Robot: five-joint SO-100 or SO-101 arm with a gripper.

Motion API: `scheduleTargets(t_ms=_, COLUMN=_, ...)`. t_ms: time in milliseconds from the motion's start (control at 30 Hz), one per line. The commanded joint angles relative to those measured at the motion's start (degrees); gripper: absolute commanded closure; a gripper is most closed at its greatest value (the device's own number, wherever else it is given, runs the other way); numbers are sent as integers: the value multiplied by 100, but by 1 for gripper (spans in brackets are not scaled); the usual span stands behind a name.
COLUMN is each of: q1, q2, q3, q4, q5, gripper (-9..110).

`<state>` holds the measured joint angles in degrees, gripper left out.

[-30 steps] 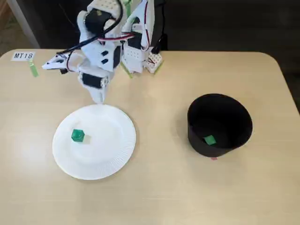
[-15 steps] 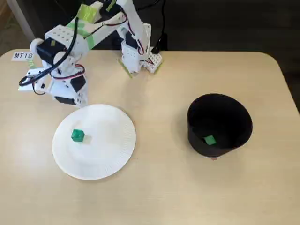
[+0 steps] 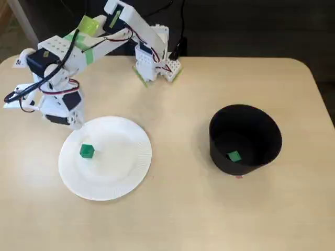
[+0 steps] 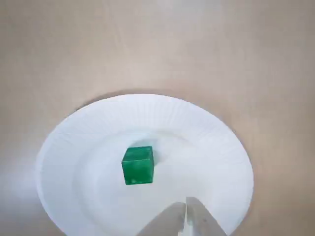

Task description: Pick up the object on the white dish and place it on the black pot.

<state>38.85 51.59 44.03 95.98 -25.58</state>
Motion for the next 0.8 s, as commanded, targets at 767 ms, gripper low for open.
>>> scheduleTargets(t_ms=767, q1=-246, q2=-79, q3=44, q4=62, q5=123, gripper=75)
